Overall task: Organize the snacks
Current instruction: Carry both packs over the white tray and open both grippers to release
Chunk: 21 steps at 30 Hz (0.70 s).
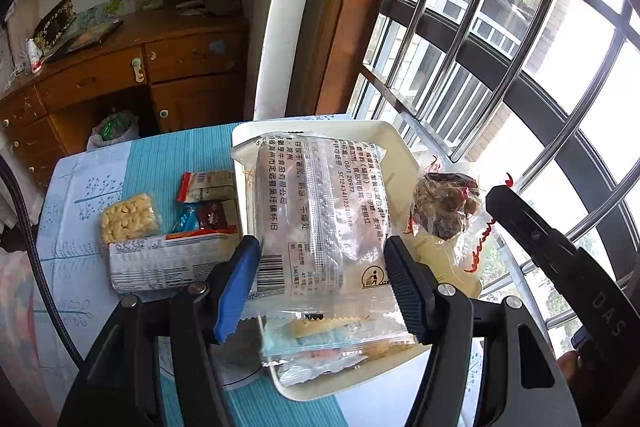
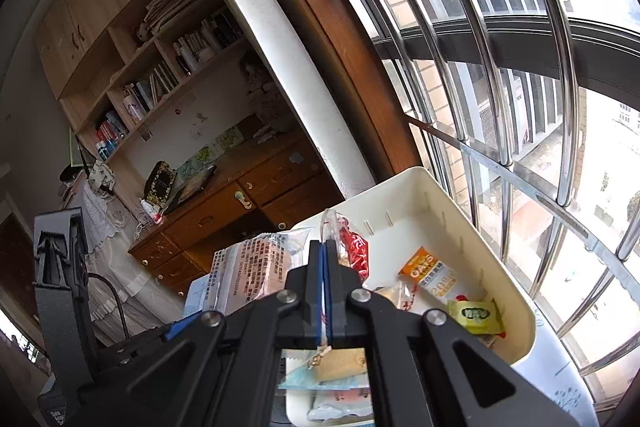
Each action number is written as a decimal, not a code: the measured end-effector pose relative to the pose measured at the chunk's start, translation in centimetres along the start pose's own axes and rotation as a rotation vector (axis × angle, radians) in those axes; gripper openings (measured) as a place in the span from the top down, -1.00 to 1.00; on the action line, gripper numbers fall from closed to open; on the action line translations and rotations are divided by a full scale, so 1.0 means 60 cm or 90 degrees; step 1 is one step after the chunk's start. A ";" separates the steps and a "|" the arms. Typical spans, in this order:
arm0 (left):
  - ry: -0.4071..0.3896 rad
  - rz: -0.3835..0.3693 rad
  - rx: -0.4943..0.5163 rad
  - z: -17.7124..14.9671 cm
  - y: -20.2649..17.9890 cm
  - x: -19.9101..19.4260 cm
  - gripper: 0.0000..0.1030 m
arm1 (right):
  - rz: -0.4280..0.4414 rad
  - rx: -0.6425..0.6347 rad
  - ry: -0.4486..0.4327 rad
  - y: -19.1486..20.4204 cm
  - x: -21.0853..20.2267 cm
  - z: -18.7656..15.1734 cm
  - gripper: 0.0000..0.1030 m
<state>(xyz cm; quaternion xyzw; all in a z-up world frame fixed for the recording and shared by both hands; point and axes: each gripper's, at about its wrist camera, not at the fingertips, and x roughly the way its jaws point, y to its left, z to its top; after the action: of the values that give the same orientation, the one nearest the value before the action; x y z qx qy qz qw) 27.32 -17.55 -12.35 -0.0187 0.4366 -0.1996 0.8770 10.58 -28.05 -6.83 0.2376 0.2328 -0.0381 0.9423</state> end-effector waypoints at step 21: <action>0.013 0.035 -0.030 0.004 -0.008 0.041 -0.60 | -0.018 0.034 0.078 -0.083 0.048 0.030 0.89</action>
<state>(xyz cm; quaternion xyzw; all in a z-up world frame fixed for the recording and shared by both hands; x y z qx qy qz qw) 28.69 -18.96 -13.97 -0.0252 0.4503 -0.1650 0.8772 13.01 -33.16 -8.88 0.2610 0.2920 -0.0433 0.9191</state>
